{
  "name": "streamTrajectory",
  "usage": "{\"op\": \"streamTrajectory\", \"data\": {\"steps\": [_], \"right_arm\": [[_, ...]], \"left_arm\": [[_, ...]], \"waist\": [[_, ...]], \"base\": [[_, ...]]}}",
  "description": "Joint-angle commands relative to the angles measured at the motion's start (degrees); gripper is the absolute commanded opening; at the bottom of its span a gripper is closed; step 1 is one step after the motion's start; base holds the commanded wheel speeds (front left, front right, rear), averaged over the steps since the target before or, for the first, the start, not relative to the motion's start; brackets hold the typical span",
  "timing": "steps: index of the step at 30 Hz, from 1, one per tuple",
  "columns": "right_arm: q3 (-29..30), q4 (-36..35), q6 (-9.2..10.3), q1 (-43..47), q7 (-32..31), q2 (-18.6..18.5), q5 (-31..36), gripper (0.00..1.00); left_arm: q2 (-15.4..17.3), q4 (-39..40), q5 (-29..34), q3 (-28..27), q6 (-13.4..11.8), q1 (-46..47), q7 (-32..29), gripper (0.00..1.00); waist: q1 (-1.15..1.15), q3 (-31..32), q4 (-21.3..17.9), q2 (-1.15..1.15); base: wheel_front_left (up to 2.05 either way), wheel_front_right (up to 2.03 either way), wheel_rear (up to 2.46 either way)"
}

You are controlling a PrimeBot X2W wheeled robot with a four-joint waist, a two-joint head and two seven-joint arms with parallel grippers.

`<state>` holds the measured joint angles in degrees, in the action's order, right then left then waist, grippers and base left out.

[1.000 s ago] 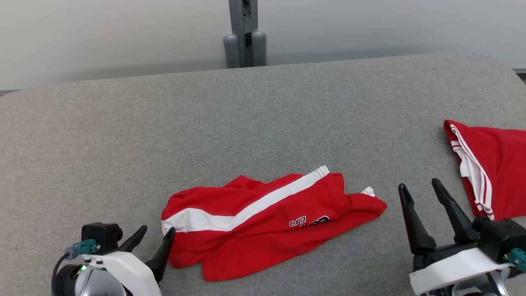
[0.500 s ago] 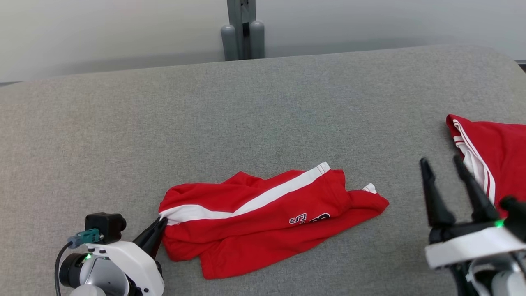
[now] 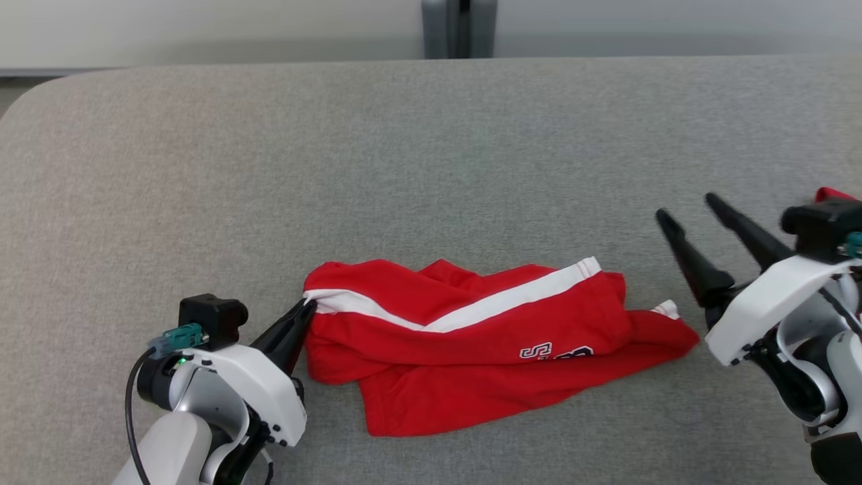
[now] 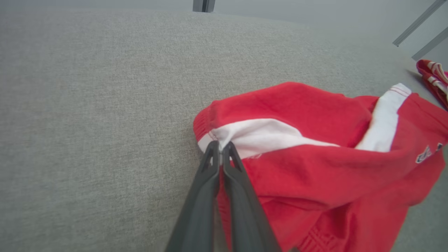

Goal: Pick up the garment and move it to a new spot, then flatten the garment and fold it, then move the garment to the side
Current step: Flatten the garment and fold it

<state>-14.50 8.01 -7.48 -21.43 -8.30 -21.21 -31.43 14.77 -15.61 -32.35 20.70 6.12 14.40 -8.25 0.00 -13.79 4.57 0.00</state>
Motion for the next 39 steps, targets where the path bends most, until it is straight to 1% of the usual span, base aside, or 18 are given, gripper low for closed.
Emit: {"op": "streamTrajectory", "data": {"steps": [1,5,8,11,15,16,17,18,19,20,24,27,31,35,36,37,38,39], "right_arm": [[-2.29,0.41,-0.03,-0.97,-1.80,-1.55,-1.56,1.00],[-10.21,-0.09,-0.01,-3.14,-7.54,-6.17,-6.89,1.00],[-14.03,-0.97,-0.02,-4.58,-9.75,-8.81,-9.94,1.00],[-17.39,-1.10,-0.02,-6.06,-11.30,-10.57,-12.25,1.00],[-20.70,-1.13,-0.02,-7.91,-12.01,-12.03,-14.44,1.00],[-21.28,-0.92,-0.02,-8.34,-11.78,-12.20,-14.81,0.80],[-22.17,-0.78,-0.02,-8.92,-11.81,-12.61,-14.81,0.48],[-22.64,-0.64,-0.02,-9.41,-11.32,-12.77,-14.86,0.39],[-23.46,-0.58,-0.02,-9.78,-11.11,-12.92,-15.22,0.06],[-23.93,-0.55,-0.02,-10.19,-10.41,-13.04,-15.27,0.00],[-25.29,-0.19,-0.02,-11.28,-7.74,-13.78,-16.05,0.00],[-24.85,-0.21,-0.02,-11.57,-5.27,-14.50,-16.84,0.00],[-20.90,-0.18,-0.02,-11.74,1.82,-14.62,-16.28,0.00],[-14.54,0.32,-0.02,-9.39,10.19,-13.04,-14.26,0.00],[-12.67,0.46,-0.02,-8.59,12.22,-12.22,-13.45,0.22],[-12.67,0.46,-0.02,-8.59,12.22,-12.22,-13.45,0.22],[-10.93,0.37,-0.02,-7.88,13.78,-11.37,-12.53,0.57],[-9.00,0.19,-0.03,-7.22,15.33,-10.58,-11.30,1.00]], "left_arm": [[-0.23,-0.38,0.23,0.15,0.36,1.31,0.59,0.00],[-0.57,-1.39,0.18,0.95,0.65,2.99,1.81,0.00],[-0.82,-2.13,0.11,1.39,0.79,3.42,2.51,0.00],[-1.05,-2.59,-0.02,1.72,0.77,4.16,3.07,0.00],[-1.19,-3.35,-0.21,2.16,0.90,4.79,3.73,0.00],[-1.16,-3.46,-0.28,2.22,0.92,5.10,3.89,0.00],[-1.18,-3.63,-0.34,2.30,0.88,5.41,4.00,0.00],[-1.20,-3.76,-0.36,2.42,0.90,5.59,4.25,0.00],[-1.24,-3.94,-0.37,2.55,0.92,5.62,4.33,0.00],[-1.32,-4.15,-0.45,2.68,0.95,5.74,4.60,0.00],[-1.52,-4.41,-0.63,2.53,1.01,6.62,6.02,0.00],[-1.39,-4.36,-0.58,2.10,0.81,6.62,7.13,0.00],[-1.10,-4.52,-0.76,1.86,0.44,6.59,7.36,0.00],[-0.65,-4.76,-1.11,1.74,0.05,5.59,7.28,0.00],[-0.57,-4.81,-1.13,1.69,-0.10,5.25,7.28,0.00],[-0.57,-4.81,-1.13,1.69,-0.10,5.25,7.28,0.00],[-0.49,-4.73,-1.16,1.70,-0.19,4.92,7.22,0.00],[-0.37,-4.64,-1.25,1.64,-0.34,4.73,7.10,0.00]], "waist": [[0.00,-1.53,1.55,0.00],[0.00,-2.74,2.47,0.00],[0.00,-3.23,2.57,0.00],[0.00,-3.81,2.65,0.00],[0.00,-4.39,2.73,0.00],[0.00,-4.50,2.73,0.00],[0.00,-4.61,2.75,0.00],[0.00,-4.71,2.78,0.00],[0.00,-4.79,2.81,0.00],[0.00,-4.87,2.83,0.00],[0.00,-4.91,2.95,0.00],[0.00,-4.84,2.87,0.00],[0.00,-4.22,2.46,0.00],[0.00,-3.07,1.56,0.00],[0.00,-2.64,1.25,0.00],[0.00,-2.64,1.25,0.00],[0.00,-2.30,0.93,0.00],[0.00,-2.09,0.62,0.00]], "base": [[0.00,0.00,0.00],[0.00,0.00,0.00],[0.00,0.00,0.00],[0.00,0.00,0.00],[0.00,0.00,0.00],[0.00,0.00,0.00],[0.00,0.00,0.00],[0.00,0.00,0.00],[0.00,0.00,0.00],[0.00,0.00,0.00],[0.00,0.00,0.00],[0.00,0.00,0.00],[0.00,0.00,0.00],[0.00,0.00,0.00],[0.00,0.00,0.00],[0.00,0.00,0.00],[0.00,0.00,0.00],[0.00,0.00,0.00]]}}
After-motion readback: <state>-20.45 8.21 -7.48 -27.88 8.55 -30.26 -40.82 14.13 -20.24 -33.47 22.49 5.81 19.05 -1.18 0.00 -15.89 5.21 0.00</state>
